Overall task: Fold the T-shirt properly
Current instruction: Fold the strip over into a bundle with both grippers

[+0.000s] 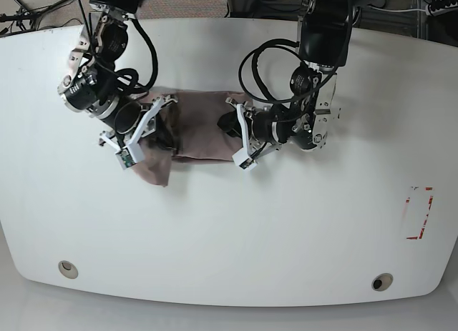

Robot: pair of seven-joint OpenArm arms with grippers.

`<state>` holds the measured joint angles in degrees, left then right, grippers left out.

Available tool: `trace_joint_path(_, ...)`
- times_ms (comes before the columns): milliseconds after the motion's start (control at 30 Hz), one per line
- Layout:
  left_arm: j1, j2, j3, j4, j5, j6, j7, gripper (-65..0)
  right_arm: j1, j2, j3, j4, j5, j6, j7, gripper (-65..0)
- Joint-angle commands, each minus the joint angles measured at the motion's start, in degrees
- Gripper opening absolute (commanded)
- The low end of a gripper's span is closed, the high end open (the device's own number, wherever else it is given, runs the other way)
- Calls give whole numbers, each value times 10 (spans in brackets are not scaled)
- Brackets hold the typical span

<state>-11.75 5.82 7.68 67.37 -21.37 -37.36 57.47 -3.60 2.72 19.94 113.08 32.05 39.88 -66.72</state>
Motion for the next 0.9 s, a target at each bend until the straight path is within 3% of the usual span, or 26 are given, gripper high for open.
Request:
trace_joint_path(0,6,-2,4,-8,58,12,49,-546,8,0,-18,9,15,1,26,-650)
trace_joint_path(333,6,-2,4,-5,58,12,49,-546,8,-20,-82,9,-62,1,42,-644)
trace_joint_path(433,6,-2,4,-4,58,12,49,-546,7,-18,-115,9,-89,1,50,-580)
trace_joint_path(533,6,-2,4,-4,58,12,49,-546,7,-20,-138,9,-117,1,54,-426)
trace_joint_path(700,6,-2,4,-5,58,12,48,-544,7,-20,-165,12,-126,1,54,-233)
trace_joint_path(767,5,-2,4,-5,58,11,48,-543,6,-20,-175,13,-126,1,54,-197)
trace_joint_path(867,5,-2,4,-4,58,9,48,-543,-1,-19,-188,14,-126,1,55,-192)
